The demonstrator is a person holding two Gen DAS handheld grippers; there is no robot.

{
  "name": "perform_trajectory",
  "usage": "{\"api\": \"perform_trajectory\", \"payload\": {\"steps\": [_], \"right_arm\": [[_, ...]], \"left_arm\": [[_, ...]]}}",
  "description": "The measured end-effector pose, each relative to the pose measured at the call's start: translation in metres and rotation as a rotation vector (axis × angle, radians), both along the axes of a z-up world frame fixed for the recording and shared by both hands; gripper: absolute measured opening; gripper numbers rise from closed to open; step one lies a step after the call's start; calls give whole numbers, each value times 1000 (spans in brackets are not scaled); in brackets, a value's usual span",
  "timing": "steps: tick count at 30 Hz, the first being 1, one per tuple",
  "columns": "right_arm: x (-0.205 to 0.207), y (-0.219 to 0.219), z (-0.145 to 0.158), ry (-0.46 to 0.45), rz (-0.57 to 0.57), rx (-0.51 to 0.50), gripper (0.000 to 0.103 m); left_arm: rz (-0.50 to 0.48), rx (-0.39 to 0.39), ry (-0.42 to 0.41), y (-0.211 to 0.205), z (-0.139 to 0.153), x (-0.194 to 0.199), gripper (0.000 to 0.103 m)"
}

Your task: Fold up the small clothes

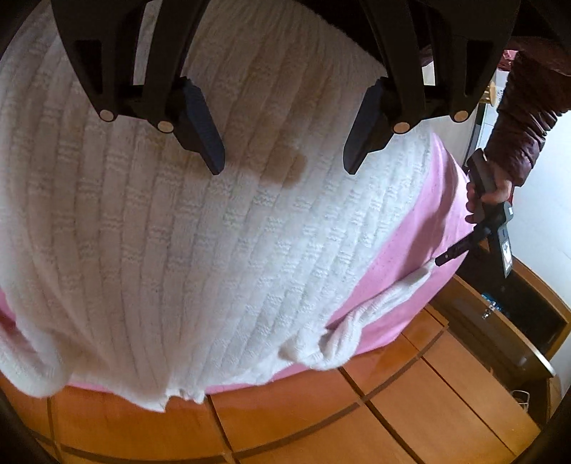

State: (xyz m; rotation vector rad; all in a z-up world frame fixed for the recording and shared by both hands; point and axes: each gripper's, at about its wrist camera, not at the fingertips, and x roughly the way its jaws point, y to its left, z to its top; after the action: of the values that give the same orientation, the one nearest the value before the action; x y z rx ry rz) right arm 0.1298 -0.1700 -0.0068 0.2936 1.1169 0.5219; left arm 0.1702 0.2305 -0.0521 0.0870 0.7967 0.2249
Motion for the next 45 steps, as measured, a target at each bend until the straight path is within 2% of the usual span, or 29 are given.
{"api": "perform_trajectory", "payload": {"steps": [1, 3, 6, 8, 9, 10, 11, 12, 15, 18, 19, 22, 25, 27, 28, 29, 30, 31, 32, 36, 38, 40, 43, 45], "right_arm": [[2, -1, -3, 13, -9, 7, 69], [4, -2, -4, 19, -17, 12, 69], [7, 0, -4, 23, -28, 4, 70], [9, 2, -4, 26, -36, 1, 70], [9, 1, -4, 30, -40, 1, 70], [10, 1, -4, 32, -44, 1, 70], [10, 1, -4, 33, -47, 1, 70], [10, 1, -4, 33, -49, 2, 70], [15, 2, -5, 33, -55, 9, 71], [17, 2, -5, 28, -56, 19, 72], [17, 2, -6, 27, -56, 25, 73], [18, 1, -7, 18, -58, 46, 74], [18, 0, -9, 12, -62, 54, 74], [17, -2, -9, 8, -64, 57, 74], [17, -3, -9, 7, -67, 58, 74], [17, -4, -8, 8, -68, 57, 74], [16, -5, -8, 9, -69, 55, 74], [16, -5, -7, 11, -70, 54, 74], [15, -6, -7, 13, -69, 53, 74], [16, -5, -4, 16, -62, 37, 74], [18, -1, 3, -1, -46, 16, 74], [26, 0, 11, -15, -35, 17, 73], [56, 5, 31, -92, -9, -43, 72], [90, 14, 44, -140, 31, -64, 71]], "left_arm": [[-34, 41, 24, -6, -7, 5, 66], [-56, 77, 47, -10, -17, 20, 66], [-58, 81, 52, 2, -30, 38, 66], [-55, 53, 49, 10, -27, 47, 65], [-57, 36, 44, 10, -23, 52, 57], [-67, 10, 48, 13, -20, 57, 30], [-71, 4, 56, 14, -17, 61, 11], [-72, 0, 65, 11, -11, 61, 11], [-55, -108, 40, 26, 20, 54, 8], [-10, -270, -10, 51, 70, 33, 8], [32, -340, -11, 66, 88, 26, 8], [128, -485, 6, 104, 117, 24, 8], [210, -557, 66, 126, 125, 36, 8], [299, -632, 107, 138, 113, 46, 8], [313, -626, 106, 140, 109, 52, 11], [362, -572, 111, 142, 101, 58, 23], [408, -550, 123, 145, 94, 59, 33], [444, -573, 121, 150, 83, 58, 53], [469, -583, 117, 151, 75, 53, 59], [516, -520, 167, 158, 41, 43, 59], [543, -549, 188, 164, 21, 34, 59], [576, -582, 179, 171, 8, 30, 59], [604, -630, 131, 179, -3, 31, 59], [605, -570, 100, 180, -3, 39, 59]]}}
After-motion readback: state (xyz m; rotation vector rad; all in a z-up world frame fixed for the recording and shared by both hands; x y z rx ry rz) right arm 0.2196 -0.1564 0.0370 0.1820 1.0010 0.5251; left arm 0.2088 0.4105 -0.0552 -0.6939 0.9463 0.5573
